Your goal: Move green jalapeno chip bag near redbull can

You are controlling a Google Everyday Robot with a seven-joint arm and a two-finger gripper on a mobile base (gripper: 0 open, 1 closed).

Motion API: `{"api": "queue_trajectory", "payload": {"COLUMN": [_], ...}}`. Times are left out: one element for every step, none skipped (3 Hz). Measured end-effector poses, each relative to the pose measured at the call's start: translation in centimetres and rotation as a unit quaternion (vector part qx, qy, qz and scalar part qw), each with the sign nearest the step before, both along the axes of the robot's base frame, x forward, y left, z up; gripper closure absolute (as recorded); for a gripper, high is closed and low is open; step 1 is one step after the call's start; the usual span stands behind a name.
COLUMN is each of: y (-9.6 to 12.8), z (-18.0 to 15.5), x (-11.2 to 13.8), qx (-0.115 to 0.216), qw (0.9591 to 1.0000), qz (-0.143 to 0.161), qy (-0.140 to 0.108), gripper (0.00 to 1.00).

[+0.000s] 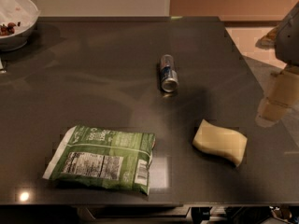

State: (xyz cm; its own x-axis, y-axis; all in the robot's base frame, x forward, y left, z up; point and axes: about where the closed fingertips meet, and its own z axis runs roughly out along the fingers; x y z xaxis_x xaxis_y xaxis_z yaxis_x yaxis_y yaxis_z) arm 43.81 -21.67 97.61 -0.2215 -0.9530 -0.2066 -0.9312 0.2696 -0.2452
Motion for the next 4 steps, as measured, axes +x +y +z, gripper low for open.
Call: {"api": "queue_trajectory", "payload": {"y": [0.0, 1.0, 4.4, 8.5], "z": [0.0, 0.1, -0.4, -1.0], "x": [0.0, 0.6, 1.2, 1.0], "qx": [0.000, 0.029, 0.082, 0.124], "qw": [1.0000, 0.9994, 0.9946, 0.9859], "qz": [0.000, 0.015, 0.055, 0.102], "qy": [0.000, 0.011, 0.030, 0.047], "gripper": [0.00, 0.00, 0.00, 0.00]}}
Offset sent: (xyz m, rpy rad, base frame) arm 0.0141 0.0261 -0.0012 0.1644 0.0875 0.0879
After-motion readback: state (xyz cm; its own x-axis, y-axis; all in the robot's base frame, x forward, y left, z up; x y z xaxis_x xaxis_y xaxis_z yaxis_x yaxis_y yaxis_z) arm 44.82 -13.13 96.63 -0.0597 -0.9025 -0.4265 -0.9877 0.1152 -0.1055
